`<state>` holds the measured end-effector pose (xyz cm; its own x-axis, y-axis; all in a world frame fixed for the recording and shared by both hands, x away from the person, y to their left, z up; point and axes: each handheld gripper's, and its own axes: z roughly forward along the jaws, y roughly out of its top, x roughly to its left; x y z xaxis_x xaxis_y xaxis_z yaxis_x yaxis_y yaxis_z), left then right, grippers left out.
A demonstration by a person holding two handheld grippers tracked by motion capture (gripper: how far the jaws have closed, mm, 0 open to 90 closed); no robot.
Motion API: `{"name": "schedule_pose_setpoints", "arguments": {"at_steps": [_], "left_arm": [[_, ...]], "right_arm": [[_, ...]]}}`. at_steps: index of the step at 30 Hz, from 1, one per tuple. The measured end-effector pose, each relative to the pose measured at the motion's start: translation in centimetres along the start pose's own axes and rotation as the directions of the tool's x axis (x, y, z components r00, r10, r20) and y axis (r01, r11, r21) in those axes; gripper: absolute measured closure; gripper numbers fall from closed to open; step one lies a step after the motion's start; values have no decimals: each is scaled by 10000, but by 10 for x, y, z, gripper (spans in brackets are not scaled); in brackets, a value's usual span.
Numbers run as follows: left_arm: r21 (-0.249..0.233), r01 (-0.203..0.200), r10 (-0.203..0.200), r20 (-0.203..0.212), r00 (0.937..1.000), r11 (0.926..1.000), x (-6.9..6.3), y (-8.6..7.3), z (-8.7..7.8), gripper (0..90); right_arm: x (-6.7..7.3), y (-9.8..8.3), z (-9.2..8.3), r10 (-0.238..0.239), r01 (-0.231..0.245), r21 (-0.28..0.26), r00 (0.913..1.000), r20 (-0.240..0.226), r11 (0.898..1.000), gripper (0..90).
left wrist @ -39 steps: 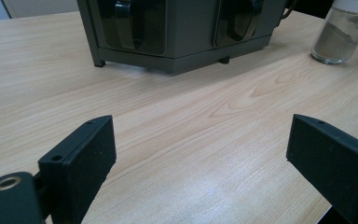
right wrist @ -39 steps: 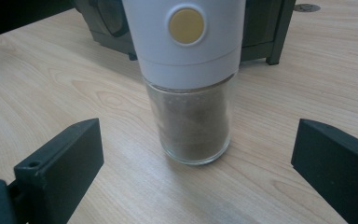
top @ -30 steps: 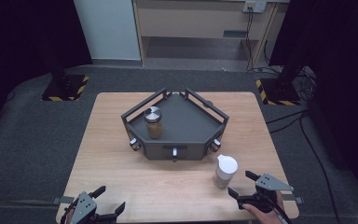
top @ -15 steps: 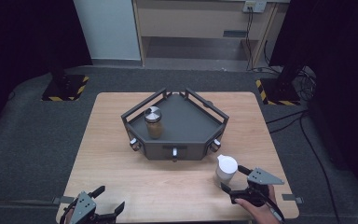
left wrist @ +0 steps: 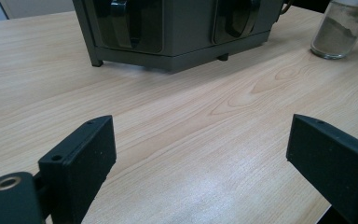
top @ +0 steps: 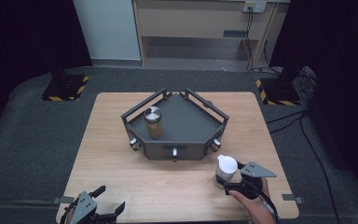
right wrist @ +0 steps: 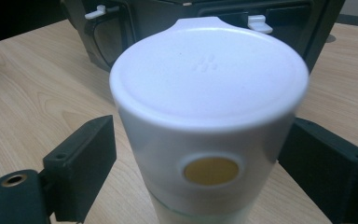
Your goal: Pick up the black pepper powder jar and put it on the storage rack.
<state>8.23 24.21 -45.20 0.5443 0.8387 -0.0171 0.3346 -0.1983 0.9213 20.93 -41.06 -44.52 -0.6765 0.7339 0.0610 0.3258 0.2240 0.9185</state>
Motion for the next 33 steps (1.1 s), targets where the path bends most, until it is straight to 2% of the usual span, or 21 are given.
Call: {"name": "schedule_pose_setpoints", "arguments": {"at_steps": [4,7,8,33], "left_arm": [[1,-30,30,6,10000,10000,-1,0,0,68],[-10,-77,76,-101,9999,10000,-3,0,0,72],[-32,-52,52,-126,9999,10000,-3,0,-1,73],[59,-61,62,-67,10000,10000,-2,0,0,72]], "right_arm": [[1,1,4,-48,48,26,10000,75,10000,187],[2,2,6,-208,207,43,9997,97,9998,278],[5,2,7,-320,320,33,9992,248,9995,301],[7,0,7,-321,322,-1,9989,353,9995,308]]}}
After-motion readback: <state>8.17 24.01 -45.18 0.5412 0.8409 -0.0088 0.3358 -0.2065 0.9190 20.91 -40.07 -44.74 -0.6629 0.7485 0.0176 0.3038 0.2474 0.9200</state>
